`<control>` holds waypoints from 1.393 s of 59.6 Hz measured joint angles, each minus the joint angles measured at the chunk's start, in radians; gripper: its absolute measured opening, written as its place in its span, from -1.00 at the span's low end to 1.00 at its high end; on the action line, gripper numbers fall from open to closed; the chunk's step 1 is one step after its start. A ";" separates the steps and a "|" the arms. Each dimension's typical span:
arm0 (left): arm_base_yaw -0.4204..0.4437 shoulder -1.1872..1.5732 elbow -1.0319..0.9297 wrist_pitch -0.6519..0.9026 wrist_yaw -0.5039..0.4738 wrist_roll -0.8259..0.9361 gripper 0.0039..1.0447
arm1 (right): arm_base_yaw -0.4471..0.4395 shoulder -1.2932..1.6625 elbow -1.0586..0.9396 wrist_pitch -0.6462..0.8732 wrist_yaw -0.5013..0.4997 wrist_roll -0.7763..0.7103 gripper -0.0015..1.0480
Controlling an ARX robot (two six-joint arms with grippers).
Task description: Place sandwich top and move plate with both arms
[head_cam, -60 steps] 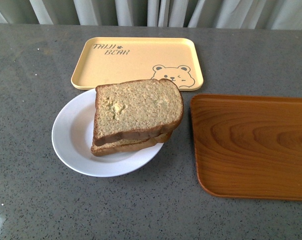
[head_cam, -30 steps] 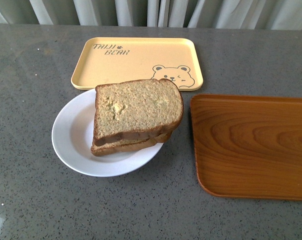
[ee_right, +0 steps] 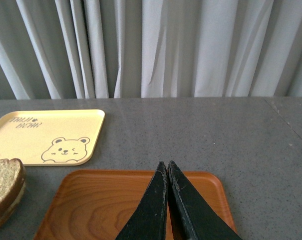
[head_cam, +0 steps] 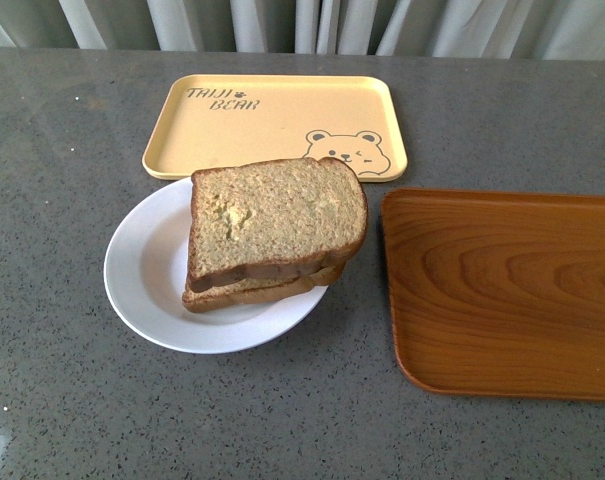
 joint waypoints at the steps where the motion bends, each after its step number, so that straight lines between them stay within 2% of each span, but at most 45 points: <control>1: 0.000 0.000 0.000 0.000 0.000 0.000 0.83 | 0.000 -0.009 0.000 -0.009 0.000 0.000 -0.97; 39: 0.000 0.000 0.000 0.000 0.000 0.000 0.83 | 0.000 -0.196 0.000 -0.195 0.000 0.000 -0.97; 44: 0.000 0.000 0.000 0.000 0.000 0.000 0.83 | 0.000 -0.328 0.000 -0.355 0.001 0.000 -0.97; 65: 0.000 0.000 0.000 0.000 0.000 0.000 0.83 | 0.000 -0.364 0.000 -0.368 0.000 -0.002 -0.95; 69: 0.000 0.000 0.000 0.000 0.000 0.000 0.83 | 0.000 -0.364 0.000 -0.368 0.000 -0.002 -0.66; 77: 0.000 0.000 0.000 0.000 0.000 0.000 0.83 | 0.000 -0.364 0.000 -0.368 0.000 -0.002 -0.25; 82: 0.000 0.000 0.000 0.000 0.000 0.000 0.83 | 0.000 -0.364 0.000 -0.368 0.000 -0.002 0.15; 83: 0.006 0.008 0.003 -0.013 0.026 -0.013 0.83 | 0.000 -0.364 0.000 -0.368 0.000 -0.002 0.22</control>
